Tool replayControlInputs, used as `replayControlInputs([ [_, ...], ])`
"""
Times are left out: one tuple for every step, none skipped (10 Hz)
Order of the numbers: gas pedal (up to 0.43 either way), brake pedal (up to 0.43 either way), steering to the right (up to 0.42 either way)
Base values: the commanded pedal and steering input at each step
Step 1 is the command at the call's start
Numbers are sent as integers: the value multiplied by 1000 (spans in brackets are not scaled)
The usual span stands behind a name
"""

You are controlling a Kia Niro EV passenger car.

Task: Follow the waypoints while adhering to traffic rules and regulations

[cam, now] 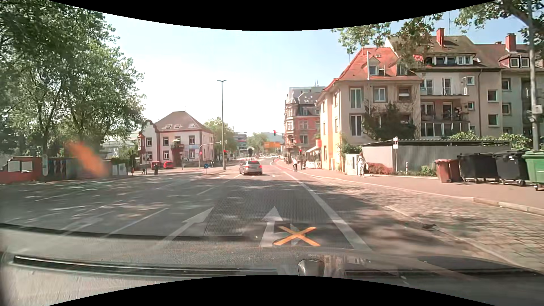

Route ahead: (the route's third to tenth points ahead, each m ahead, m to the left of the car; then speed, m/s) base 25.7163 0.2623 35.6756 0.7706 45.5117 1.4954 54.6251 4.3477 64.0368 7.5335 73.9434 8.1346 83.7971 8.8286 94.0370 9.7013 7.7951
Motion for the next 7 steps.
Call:
replayControlInputs([
  [0, 104, 3],
  [0, 104, 3],
  [0, 110, 2],
  [0, 116, -1],
  [0, 128, -4],
  [0, 128, -5],
  [0, 134, -6],
])
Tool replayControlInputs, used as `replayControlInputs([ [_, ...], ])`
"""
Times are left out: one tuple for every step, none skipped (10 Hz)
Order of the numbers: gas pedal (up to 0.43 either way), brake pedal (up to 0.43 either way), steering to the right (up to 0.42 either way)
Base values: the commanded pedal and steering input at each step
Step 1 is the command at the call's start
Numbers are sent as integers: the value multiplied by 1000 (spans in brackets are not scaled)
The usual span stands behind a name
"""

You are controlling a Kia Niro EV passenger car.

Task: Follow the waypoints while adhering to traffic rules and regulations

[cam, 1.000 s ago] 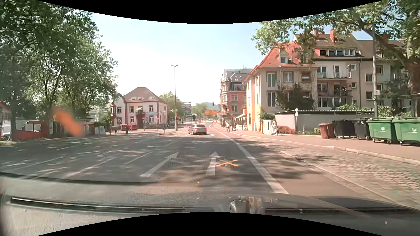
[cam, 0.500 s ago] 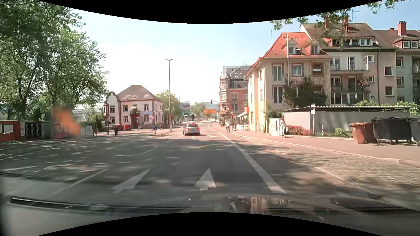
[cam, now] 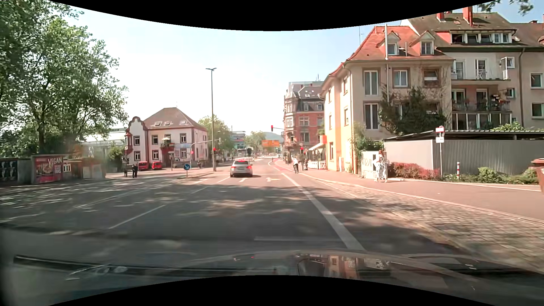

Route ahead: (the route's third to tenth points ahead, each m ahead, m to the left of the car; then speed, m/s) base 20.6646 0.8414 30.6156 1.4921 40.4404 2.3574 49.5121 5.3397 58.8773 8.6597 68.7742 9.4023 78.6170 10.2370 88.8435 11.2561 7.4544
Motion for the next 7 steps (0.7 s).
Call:
replayControlInputs([
  [0, 134, -9],
  [0, 134, -12],
  [0, 134, -14],
  [0, 140, -19],
  [0, 140, -25],
  [0, 146, -29],
  [0, 146, -30],
])
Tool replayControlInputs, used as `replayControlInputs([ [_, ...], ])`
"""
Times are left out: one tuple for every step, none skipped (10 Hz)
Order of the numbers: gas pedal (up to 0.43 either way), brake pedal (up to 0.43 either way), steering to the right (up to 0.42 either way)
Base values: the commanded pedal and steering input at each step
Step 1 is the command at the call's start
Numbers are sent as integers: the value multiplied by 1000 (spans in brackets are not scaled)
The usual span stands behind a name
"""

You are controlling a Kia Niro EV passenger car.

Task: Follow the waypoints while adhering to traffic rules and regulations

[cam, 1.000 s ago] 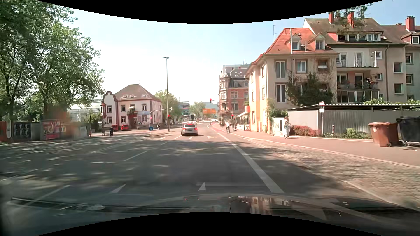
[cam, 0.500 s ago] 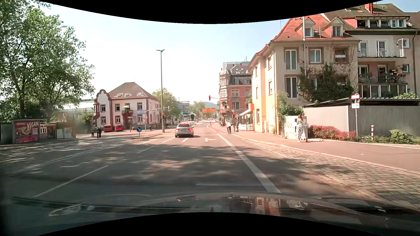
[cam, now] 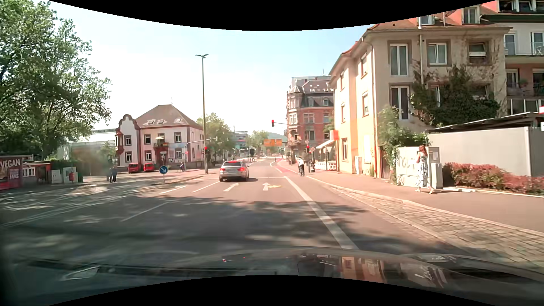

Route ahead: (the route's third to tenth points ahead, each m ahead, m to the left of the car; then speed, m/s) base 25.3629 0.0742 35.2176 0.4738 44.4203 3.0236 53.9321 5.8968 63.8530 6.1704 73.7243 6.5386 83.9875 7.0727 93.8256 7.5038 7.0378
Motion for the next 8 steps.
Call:
replayControlInputs([
  [0, 152, -32],
  [0, 152, -34],
  [0, 159, -36],
  [0, 165, -37],
  [0, 171, -37],
  [0, 177, -37],
  [0, 189, -35],
  [0, 201, -30],
])
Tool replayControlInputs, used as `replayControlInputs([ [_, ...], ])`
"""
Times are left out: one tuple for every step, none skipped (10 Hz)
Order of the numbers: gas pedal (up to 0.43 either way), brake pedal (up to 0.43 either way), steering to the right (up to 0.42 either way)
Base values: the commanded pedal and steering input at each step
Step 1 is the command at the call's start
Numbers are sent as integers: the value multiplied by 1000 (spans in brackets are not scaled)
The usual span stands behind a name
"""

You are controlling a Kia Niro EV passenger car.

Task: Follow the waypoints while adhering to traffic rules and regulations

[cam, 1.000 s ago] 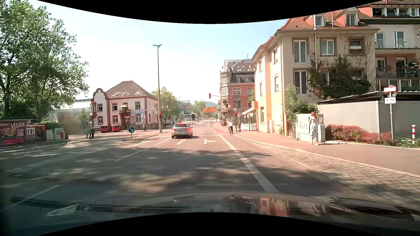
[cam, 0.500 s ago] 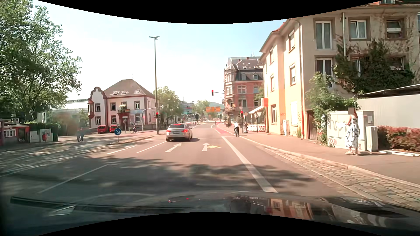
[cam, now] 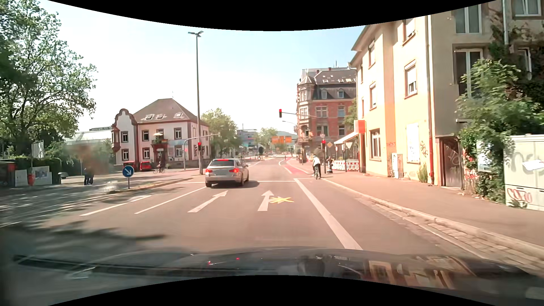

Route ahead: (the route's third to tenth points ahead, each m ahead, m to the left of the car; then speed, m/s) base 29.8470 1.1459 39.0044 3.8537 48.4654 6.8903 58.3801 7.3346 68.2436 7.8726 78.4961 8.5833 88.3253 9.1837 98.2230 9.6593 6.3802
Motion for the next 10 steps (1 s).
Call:
replayControlInputs([
  [0, 213, -26],
  [0, 220, -26],
  [0, 226, -22],
  [0, 232, -11],
  [0, 232, -8],
  [0, 232, -8],
  [0, 232, -10],
  [0, 238, -13],
  [0, 244, -17],
  [0, 250, -22],
])
